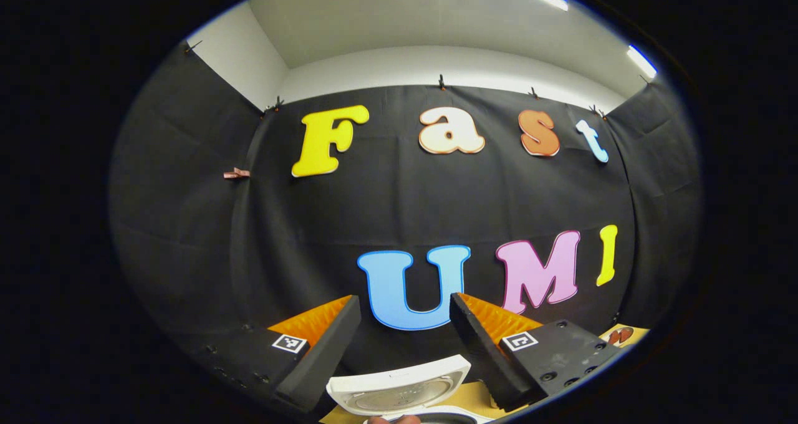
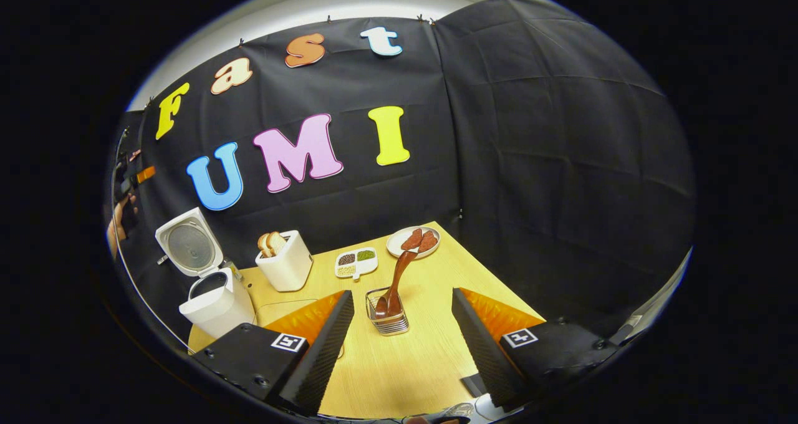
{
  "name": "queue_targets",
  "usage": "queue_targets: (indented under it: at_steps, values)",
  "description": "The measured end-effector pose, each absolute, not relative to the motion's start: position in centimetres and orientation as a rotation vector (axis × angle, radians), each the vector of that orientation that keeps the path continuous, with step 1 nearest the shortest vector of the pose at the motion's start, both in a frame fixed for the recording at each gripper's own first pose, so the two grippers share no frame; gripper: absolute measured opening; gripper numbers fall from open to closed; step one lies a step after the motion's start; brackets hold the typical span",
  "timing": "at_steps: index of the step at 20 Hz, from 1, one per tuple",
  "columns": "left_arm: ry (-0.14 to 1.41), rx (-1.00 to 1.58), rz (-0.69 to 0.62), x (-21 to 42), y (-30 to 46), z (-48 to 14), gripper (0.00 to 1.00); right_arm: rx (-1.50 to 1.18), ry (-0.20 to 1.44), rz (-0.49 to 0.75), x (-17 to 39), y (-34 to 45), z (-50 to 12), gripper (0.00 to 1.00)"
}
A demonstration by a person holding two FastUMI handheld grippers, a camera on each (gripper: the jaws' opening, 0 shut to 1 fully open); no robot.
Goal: Close the left gripper, press the button to open the rice cooker; take a wooden spoon from the chopstick holder with the right hand, scoop a spoonful of rice and pour it into the rice cooker, then put the wooden spoon back into the chopstick holder.
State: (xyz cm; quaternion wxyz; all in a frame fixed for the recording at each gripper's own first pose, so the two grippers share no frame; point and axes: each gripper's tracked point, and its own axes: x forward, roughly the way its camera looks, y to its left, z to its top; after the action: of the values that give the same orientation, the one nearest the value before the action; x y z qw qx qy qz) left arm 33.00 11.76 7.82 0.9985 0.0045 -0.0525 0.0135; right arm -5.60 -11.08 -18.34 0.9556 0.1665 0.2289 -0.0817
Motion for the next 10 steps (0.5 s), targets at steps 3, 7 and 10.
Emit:
queue_targets:
  at_steps: [3, 7, 10]
  values:
    - [-0.063, 0.0, 0.052, 36.5, 12.4, 5.0, 0.96, 0.314, 0.485, -0.174, -6.9, -10.9, -18.3, 0.98]
    - [-0.084, 0.0, 0.072, 40.1, 13.5, 3.2, 0.96, 0.317, 0.511, -0.198, -8.2, -10.6, -18.4, 0.98]
    - [-0.083, 0.03, 0.104, 42.4, 15.1, 1.5, 0.96, 0.31, 0.521, -0.212, -8.5, -10.3, -18.1, 0.98]
